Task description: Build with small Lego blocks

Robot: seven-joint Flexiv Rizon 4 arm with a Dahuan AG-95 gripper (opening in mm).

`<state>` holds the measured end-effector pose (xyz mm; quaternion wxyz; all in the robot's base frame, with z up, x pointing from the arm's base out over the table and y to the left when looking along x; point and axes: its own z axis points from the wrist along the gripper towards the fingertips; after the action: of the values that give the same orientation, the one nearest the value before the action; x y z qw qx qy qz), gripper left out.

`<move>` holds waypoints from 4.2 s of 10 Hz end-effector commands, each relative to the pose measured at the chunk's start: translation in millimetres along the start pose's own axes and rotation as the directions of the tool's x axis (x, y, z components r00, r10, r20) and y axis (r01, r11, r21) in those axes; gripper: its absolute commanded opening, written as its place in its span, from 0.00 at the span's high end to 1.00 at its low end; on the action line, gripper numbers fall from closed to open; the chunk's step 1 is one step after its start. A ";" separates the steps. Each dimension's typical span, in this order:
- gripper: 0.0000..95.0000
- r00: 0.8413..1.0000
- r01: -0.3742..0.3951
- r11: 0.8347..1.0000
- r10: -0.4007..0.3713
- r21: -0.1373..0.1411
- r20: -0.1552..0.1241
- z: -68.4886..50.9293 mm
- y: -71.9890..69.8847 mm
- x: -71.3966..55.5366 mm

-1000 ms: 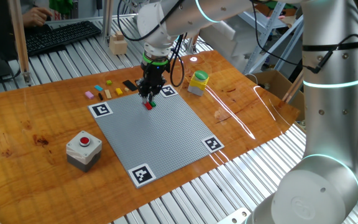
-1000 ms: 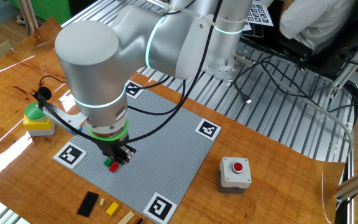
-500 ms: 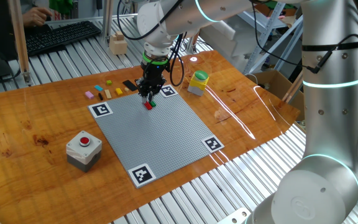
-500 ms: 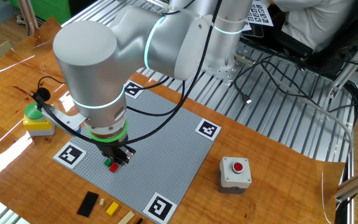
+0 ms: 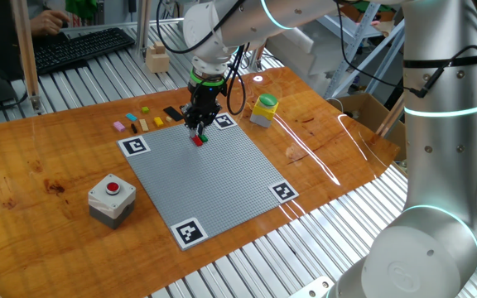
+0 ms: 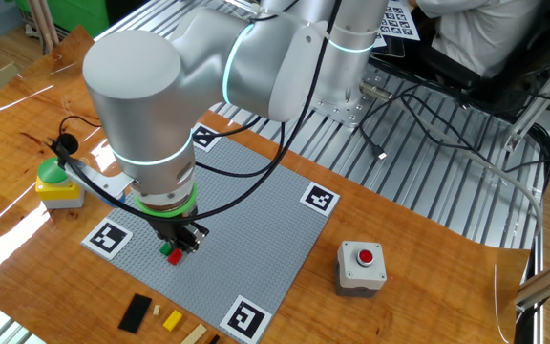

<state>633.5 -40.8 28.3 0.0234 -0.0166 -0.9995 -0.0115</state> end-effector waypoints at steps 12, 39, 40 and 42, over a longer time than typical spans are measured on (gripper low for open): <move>0.80 0.998 -0.060 0.998 0.060 -0.033 0.007 -24.8 2.0 -37.9; 0.60 0.993 0.109 0.994 -0.108 -0.023 0.039 18.7 4.1 -123.6; 0.60 0.993 0.109 0.994 -0.108 -0.023 0.040 18.8 4.2 -123.6; 0.60 0.993 0.111 0.994 -0.110 -0.022 0.045 20.8 4.7 -123.6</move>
<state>757.2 -39.2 2.7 0.0019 0.0391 -0.9989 -0.0253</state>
